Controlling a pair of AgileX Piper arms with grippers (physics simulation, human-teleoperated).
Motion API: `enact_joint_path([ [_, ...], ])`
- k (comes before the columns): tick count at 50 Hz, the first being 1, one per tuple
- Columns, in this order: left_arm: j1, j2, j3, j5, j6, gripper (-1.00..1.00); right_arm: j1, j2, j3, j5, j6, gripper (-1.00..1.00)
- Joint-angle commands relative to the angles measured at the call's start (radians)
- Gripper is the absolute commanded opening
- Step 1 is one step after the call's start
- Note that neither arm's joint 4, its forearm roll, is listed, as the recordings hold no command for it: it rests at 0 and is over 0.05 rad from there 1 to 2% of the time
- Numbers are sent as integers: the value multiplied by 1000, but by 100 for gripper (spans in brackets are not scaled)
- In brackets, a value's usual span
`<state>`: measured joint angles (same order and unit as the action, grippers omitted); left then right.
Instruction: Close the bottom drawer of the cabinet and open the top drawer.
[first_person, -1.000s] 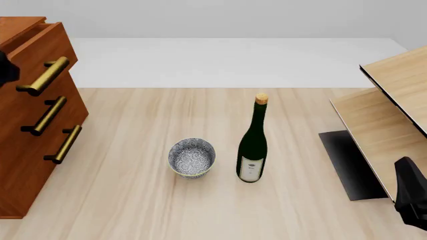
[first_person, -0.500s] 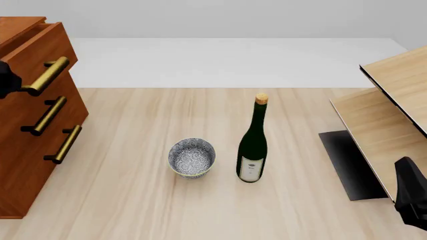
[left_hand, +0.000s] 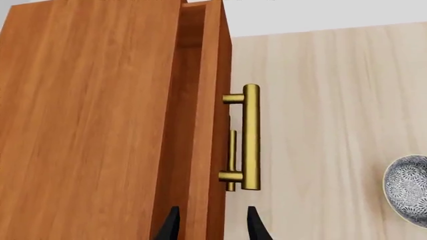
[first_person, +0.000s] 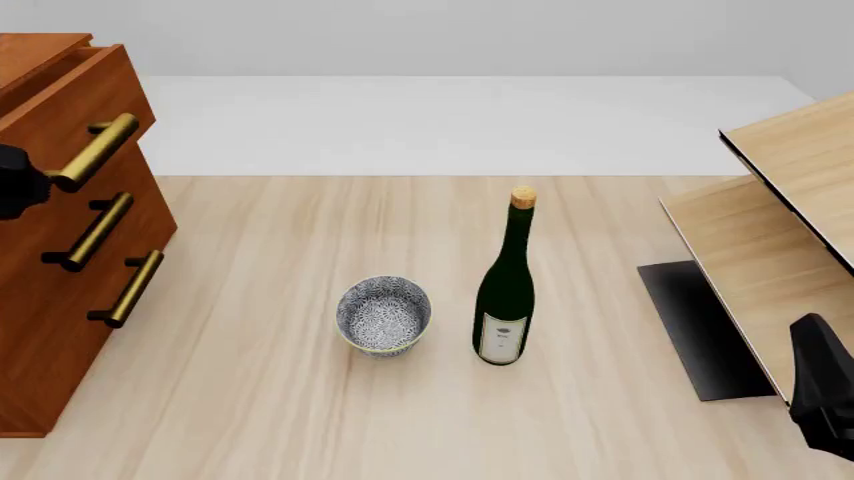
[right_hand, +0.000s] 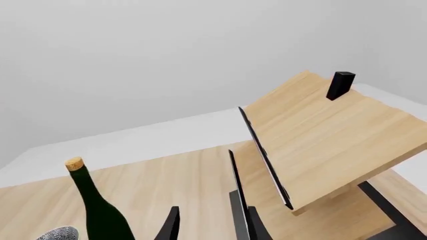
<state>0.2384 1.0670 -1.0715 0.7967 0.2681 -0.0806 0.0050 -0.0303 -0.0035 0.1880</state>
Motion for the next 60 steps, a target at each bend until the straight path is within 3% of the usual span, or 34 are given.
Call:
enact_joint_path([
  [1, -4, 0, 26, -9, -6, 100, -2, 0, 1, -1, 2, 100],
  [60, -176, 40, 49, -19, -136, 100, -9, -1, -2, 1, 10, 100],
])
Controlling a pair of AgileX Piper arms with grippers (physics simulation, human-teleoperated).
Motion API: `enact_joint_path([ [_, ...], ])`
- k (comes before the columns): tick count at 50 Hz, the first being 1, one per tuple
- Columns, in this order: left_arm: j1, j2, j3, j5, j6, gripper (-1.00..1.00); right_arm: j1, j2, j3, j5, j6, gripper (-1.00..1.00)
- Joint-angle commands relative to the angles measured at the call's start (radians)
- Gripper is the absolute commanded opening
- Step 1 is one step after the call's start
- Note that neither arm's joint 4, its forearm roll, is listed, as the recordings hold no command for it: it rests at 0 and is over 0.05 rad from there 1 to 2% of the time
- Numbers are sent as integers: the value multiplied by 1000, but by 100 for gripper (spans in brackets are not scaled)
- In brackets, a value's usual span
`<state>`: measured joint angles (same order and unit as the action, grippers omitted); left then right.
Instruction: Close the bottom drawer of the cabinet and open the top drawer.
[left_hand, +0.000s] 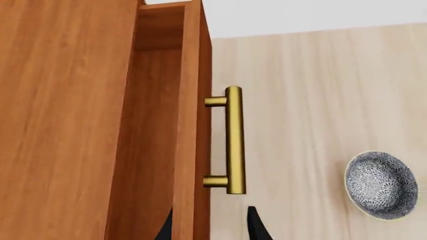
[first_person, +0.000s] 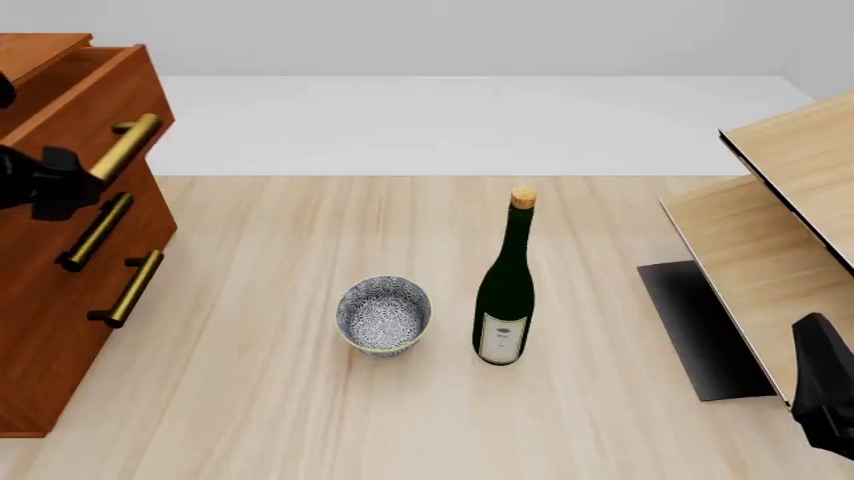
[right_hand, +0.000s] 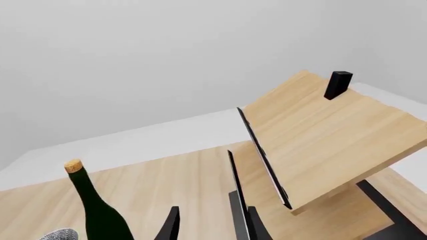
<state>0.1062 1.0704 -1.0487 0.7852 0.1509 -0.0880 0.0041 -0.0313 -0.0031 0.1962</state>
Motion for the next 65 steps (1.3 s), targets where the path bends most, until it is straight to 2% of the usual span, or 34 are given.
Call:
enact_joint_path([
  [1, -48, 39, 26, -7, -24, 100, -2, 0, 0, 0, 2, 100],
  [46, -169, 85, 14, -17, -134, 100, -6, 1, 1, -1, 13, 100],
  [65, -262, 99, 10, -27, -225, 100, -6, 0, 2, -1, 13, 100],
])
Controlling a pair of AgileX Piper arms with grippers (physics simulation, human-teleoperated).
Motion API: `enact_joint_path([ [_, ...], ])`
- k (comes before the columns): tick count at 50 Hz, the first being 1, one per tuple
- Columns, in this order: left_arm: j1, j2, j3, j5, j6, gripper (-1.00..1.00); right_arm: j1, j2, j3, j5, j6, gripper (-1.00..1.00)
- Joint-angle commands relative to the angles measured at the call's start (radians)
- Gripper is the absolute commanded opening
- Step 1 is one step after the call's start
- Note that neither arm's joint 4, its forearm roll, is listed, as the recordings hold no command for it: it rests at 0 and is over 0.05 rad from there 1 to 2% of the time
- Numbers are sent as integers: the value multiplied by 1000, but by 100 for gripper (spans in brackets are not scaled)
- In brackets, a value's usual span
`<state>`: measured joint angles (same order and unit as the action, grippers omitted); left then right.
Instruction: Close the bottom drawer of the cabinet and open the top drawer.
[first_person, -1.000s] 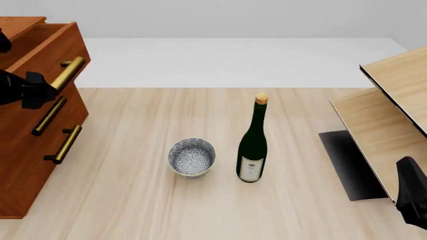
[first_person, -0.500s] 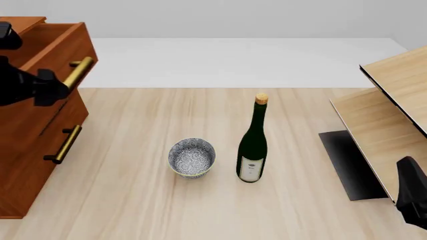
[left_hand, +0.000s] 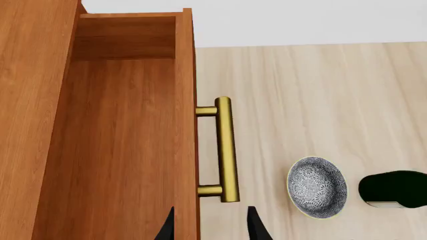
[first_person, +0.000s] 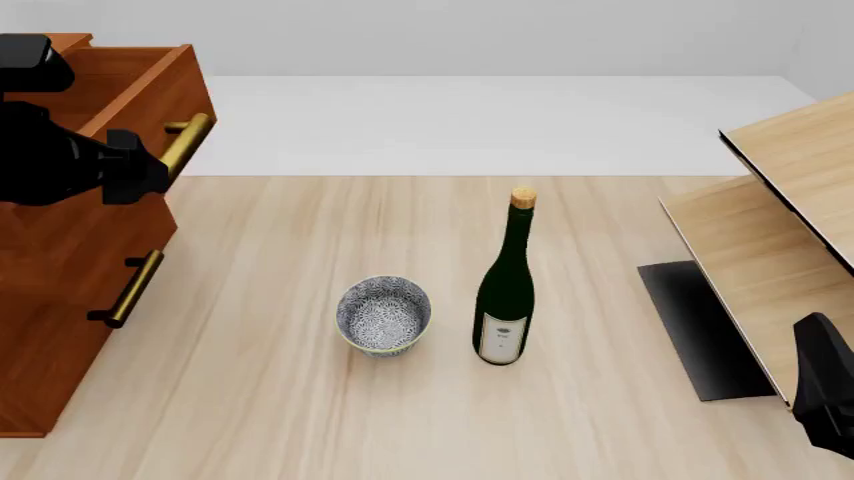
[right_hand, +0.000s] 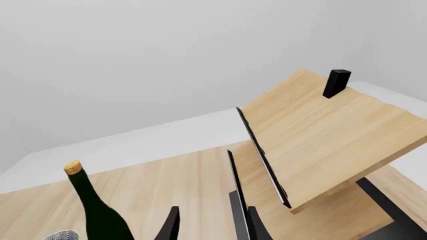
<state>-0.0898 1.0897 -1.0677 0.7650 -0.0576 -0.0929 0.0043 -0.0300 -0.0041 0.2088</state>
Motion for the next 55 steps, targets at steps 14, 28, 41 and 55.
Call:
enact_joint_path([
  [14, -105, 89, 24, -16, -44, 100, -2, -1, 0, 0, 1, 100],
  [28, -134, 101, 30, -32, -64, 100, -4, 0, -1, 1, 4, 100],
  [41, -163, 116, 25, -43, -74, 100, -7, 1, -1, 0, 5, 100],
  [55, -195, 133, 4, -45, -85, 100, -11, 2, 0, -2, 7, 100],
])
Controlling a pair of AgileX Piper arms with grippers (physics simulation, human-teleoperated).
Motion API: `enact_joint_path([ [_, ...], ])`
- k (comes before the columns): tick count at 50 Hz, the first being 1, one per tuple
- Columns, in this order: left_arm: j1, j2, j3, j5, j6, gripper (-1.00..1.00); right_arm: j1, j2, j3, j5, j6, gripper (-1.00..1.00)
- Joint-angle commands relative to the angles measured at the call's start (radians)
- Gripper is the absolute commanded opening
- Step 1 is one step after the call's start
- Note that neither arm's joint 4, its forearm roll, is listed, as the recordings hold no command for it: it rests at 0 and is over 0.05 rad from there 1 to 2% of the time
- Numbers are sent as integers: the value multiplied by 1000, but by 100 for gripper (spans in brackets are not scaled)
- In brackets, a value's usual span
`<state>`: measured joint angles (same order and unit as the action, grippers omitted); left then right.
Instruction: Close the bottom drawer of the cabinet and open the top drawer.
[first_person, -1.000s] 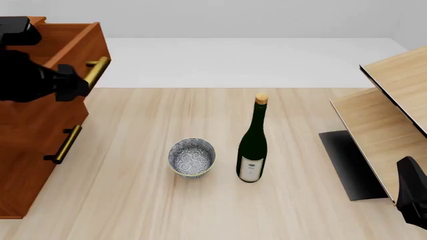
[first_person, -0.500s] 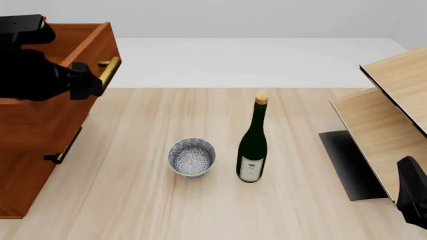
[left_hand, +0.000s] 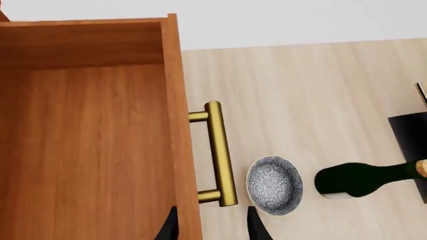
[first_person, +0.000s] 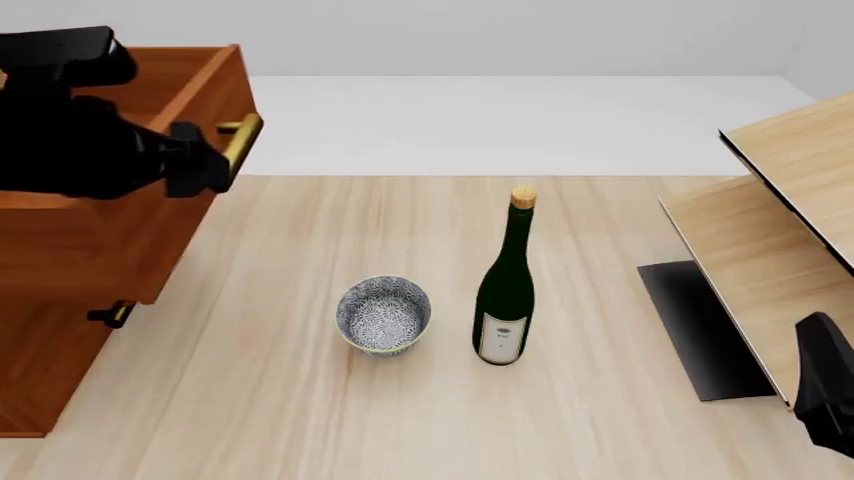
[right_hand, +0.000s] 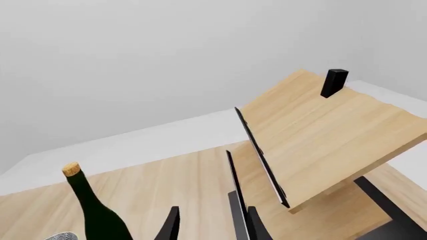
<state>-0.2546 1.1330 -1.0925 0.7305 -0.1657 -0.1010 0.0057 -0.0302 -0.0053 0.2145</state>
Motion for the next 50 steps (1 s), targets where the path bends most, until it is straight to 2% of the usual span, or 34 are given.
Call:
enact_joint_path([
  [1, -34, 92, 27, -11, 22, 100, -3, 1, 0, -2, 2, 100],
  [32, -106, 124, 8, -30, -6, 100, -5, 0, 3, -2, 8, 100],
  [50, -164, 149, -33, -29, -22, 100, -6, -1, 3, -1, 8, 100],
])
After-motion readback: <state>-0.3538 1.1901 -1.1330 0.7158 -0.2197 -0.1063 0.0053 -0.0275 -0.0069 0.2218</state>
